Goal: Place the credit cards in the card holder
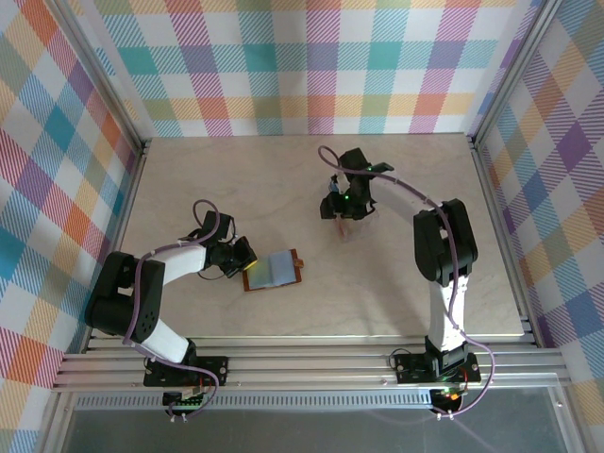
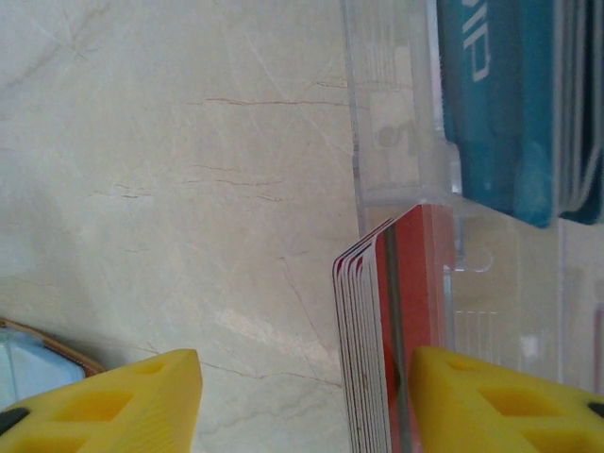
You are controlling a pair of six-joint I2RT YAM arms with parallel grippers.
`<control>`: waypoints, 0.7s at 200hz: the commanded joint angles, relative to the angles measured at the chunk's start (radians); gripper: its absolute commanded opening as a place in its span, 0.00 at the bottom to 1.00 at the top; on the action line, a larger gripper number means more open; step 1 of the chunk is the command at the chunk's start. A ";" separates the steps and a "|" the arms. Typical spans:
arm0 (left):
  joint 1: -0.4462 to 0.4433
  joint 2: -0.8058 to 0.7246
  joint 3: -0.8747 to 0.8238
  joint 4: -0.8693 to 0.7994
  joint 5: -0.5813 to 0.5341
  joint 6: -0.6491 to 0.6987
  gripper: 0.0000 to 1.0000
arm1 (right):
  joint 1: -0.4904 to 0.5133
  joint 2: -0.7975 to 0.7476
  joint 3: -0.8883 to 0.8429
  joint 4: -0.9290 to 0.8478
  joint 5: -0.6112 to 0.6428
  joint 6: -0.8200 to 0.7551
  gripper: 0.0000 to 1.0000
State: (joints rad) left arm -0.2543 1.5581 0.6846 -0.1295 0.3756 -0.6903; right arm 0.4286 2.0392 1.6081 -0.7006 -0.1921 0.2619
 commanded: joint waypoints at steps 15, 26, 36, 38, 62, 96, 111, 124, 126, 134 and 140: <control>-0.009 0.069 -0.040 -0.130 -0.092 0.016 0.00 | -0.023 -0.051 -0.011 -0.020 -0.043 0.005 0.55; -0.009 0.072 -0.039 -0.131 -0.092 0.015 0.00 | -0.025 -0.049 -0.011 -0.022 -0.037 0.007 0.53; -0.008 0.073 -0.039 -0.130 -0.090 0.016 0.00 | -0.027 -0.045 -0.011 -0.025 -0.038 0.008 0.51; -0.009 0.075 -0.039 -0.130 -0.090 0.017 0.00 | -0.028 -0.045 -0.011 -0.024 -0.038 0.007 0.51; -0.009 0.079 -0.038 -0.129 -0.090 0.016 0.00 | -0.031 -0.042 -0.014 -0.024 -0.051 0.003 0.49; -0.008 0.082 -0.037 -0.128 -0.089 0.016 0.00 | -0.031 -0.019 -0.002 -0.048 -0.018 -0.007 0.50; -0.008 0.082 -0.038 -0.129 -0.091 0.016 0.00 | -0.031 -0.010 -0.003 -0.051 -0.033 -0.009 0.49; -0.008 0.082 -0.037 -0.129 -0.090 0.016 0.00 | -0.031 -0.007 -0.006 -0.055 -0.037 -0.010 0.49; -0.008 0.081 -0.038 -0.129 -0.090 0.015 0.00 | -0.031 -0.007 -0.007 -0.055 -0.037 -0.010 0.49; -0.008 0.081 -0.037 -0.129 -0.090 0.015 0.00 | -0.031 -0.001 -0.005 -0.059 -0.038 -0.012 0.49; -0.008 0.082 -0.037 -0.129 -0.089 0.016 0.00 | -0.031 0.003 -0.005 -0.063 -0.040 -0.015 0.49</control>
State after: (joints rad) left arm -0.2550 1.5700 0.6914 -0.1276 0.3836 -0.6903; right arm 0.4038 2.0174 1.6028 -0.7273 -0.2115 0.2680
